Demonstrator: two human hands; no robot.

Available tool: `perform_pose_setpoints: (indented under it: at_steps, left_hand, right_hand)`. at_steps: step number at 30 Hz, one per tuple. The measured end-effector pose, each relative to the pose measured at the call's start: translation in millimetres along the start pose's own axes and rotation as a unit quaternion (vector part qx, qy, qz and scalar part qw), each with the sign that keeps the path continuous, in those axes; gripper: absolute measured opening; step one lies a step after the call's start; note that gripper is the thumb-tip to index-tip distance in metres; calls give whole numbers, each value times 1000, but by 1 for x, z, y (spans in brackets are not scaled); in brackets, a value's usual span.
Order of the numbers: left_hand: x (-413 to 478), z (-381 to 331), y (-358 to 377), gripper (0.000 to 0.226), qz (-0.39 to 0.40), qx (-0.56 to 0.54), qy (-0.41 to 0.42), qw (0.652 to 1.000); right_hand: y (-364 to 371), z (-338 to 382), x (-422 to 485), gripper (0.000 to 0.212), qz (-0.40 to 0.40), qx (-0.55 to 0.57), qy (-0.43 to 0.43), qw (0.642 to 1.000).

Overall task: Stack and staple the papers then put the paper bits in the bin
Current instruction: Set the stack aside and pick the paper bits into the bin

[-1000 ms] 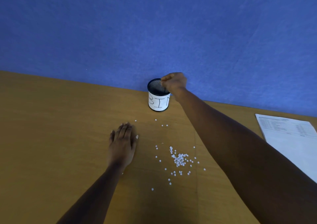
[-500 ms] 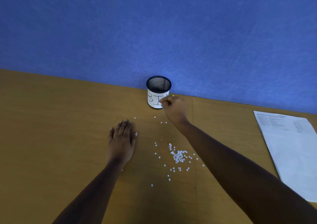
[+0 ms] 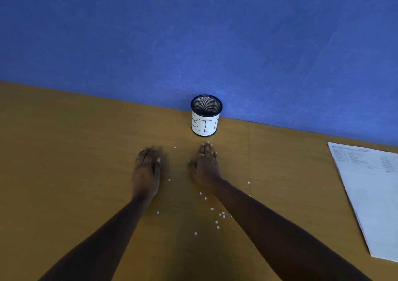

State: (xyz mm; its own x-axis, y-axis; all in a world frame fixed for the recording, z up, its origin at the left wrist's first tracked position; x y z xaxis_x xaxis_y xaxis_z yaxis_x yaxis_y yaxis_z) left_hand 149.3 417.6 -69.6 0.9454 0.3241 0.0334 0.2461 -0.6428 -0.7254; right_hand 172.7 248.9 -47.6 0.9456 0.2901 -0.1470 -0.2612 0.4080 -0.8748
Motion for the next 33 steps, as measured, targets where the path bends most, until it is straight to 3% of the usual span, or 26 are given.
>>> perform_pose_setpoints:
  at_steps: [12, 18, 26, 33]
  left_hand:
    - [7, 5, -2, 36, -48, -26, -24, 998]
    - [7, 5, -1, 28, -50, -15, -21, 998]
    - [3, 6, -2, 29, -45, -10, -12, 999]
    - [-9, 11, -8, 45, -29, 5, -2, 1000]
  right_hand:
    - [7, 34, 33, 60, 77, -13, -126, 989]
    - [11, 38, 17, 55, 115, -64, -234, 963]
    - [20, 30, -18, 53, 121, -79, -334, 932]
    - [15, 8, -53, 51, 105, -72, -390, 912]
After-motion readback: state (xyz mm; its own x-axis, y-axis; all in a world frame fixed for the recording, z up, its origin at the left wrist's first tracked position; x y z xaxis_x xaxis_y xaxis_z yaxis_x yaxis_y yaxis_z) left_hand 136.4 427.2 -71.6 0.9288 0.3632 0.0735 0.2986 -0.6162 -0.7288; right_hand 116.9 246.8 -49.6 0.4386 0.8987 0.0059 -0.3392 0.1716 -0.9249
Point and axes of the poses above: each hand's wrist, its own x-axis towards the middle knuckle, its own y-axis out of the palm, z = x × y, the point moved 1 cm from there along x, towards the middle knuckle, and after that the axes turned 12 degrees about -y, right-handed, at the moved point
